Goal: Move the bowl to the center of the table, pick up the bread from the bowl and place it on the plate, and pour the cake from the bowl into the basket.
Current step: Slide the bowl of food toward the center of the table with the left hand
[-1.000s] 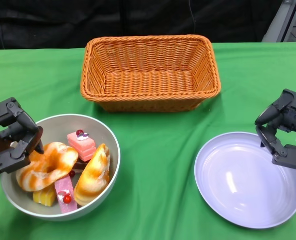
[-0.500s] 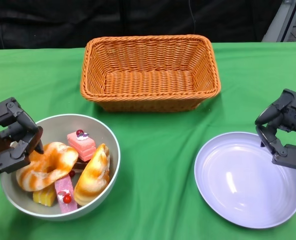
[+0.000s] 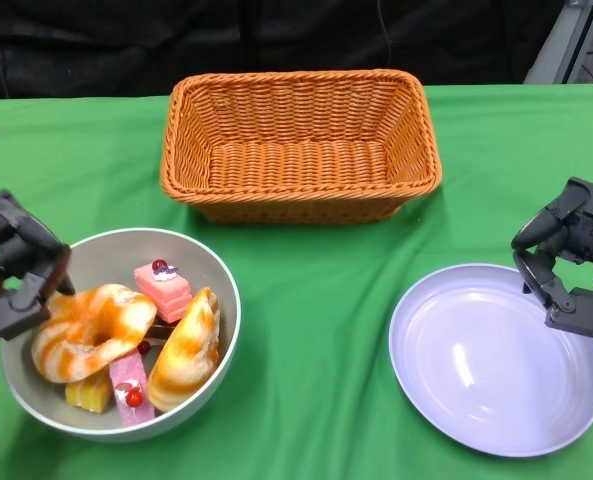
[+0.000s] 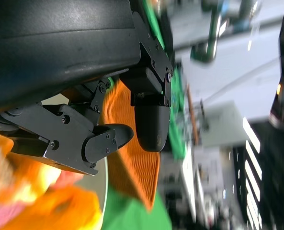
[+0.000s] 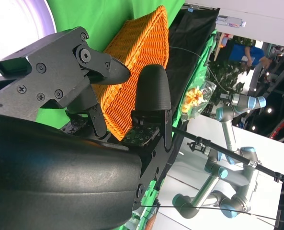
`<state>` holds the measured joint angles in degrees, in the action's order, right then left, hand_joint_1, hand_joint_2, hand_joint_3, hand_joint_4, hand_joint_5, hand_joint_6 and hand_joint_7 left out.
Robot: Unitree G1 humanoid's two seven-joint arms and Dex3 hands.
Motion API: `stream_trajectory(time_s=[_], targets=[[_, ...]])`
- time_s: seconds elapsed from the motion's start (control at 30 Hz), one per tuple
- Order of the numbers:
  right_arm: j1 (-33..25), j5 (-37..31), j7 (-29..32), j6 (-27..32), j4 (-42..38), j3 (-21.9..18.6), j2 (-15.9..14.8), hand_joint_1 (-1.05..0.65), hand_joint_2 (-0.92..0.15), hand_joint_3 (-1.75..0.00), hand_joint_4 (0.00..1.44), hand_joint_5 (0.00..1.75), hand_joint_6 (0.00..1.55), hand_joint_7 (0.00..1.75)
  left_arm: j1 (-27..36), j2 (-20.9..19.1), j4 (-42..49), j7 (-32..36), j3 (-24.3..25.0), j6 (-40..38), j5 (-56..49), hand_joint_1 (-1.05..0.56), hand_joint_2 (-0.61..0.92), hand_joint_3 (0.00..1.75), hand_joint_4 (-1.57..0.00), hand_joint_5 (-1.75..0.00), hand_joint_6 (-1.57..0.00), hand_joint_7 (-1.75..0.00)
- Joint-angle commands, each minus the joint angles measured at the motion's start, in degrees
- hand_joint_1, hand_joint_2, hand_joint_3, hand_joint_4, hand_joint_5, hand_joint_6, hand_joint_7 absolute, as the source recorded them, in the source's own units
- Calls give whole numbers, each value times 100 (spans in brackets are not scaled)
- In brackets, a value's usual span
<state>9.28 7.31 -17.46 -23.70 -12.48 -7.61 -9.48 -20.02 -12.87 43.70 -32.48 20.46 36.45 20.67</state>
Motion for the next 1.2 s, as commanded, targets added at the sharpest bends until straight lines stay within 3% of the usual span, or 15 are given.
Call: stream_trajectory(time_s=[0.03,0.2,0.23,0.3,0.4,0.5,0.67,0.83,0.87,0.9,1.0,1.2], targets=[[3,73,16,-34,62,-41,-64,-9,-57,-90,70,167,65,134,-185,3,148,849,209,339,-212,-17,90,46,-74,-124,-84,-79],[0,60,31,-27,66,-38,-70,-8,-58,-91,70,167,65,134,-323,-224,564,2098,176,925,-1081,-31,92,35,-82,-65,-95,-21],[4,71,24,-24,60,-40,-71,-8,-58,-91,70,167,65,134,-346,-308,644,2340,136,900,-1288,-33,92,34,-83,-61,-95,-17],[21,70,17,-53,28,-40,-73,-8,-57,-91,71,167,65,134,-400,-468,792,2666,38,734,-1590,-42,92,30,-79,-33,-91,-5],[35,83,5,-76,-3,-41,-66,-9,-56,-91,71,167,66,134,-465,-591,930,2862,-64,486,-1736,-47,92,29,-75,-18,-84,-1],[38,64,26,-76,14,-26,-48,-9,-56,-92,72,167,66,134,-559,-807,1121,2995,-208,21,-1913,-51,92,33,-59,-5,-59,0],[47,-6,81,-92,20,-8,-41,-8,-56,-94,71,167,66,134,-619,-1023,1166,3083,-425,-481,-2111,-59,92,39,-41,0,-43,0],[64,6,98,-45,20,2,-32,-9,-57,-91,71,165,66,131,-669,-1189,1153,3152,-655,-934,-2322,-65,92,47,-34,0,-35,0],[66,34,87,-31,24,3,-25,-9,-57,-91,71,165,66,131,-741,-1249,1180,2894,-705,-1283,-2277,-65,92,47,-34,0,-34,0],[69,45,82,-30,26,6,-23,-9,-58,-90,71,165,66,130,-822,-1331,1228,2631,-779,-1669,-2261,-67,92,53,-21,0,-24,0],[80,54,79,-46,15,10,-19,-9,-58,-87,73,165,67,129,-988,-1476,1269,2003,-877,-2546,-2134,-71,92,56,-8,0,-12,0],[83,12,117,-15,29,32,-28,-12,-59,-84,75,164,69,127,-1157,-1560,1244,1248,-844,-3449,-1821,-72,92,56,0,0,-3,0]])
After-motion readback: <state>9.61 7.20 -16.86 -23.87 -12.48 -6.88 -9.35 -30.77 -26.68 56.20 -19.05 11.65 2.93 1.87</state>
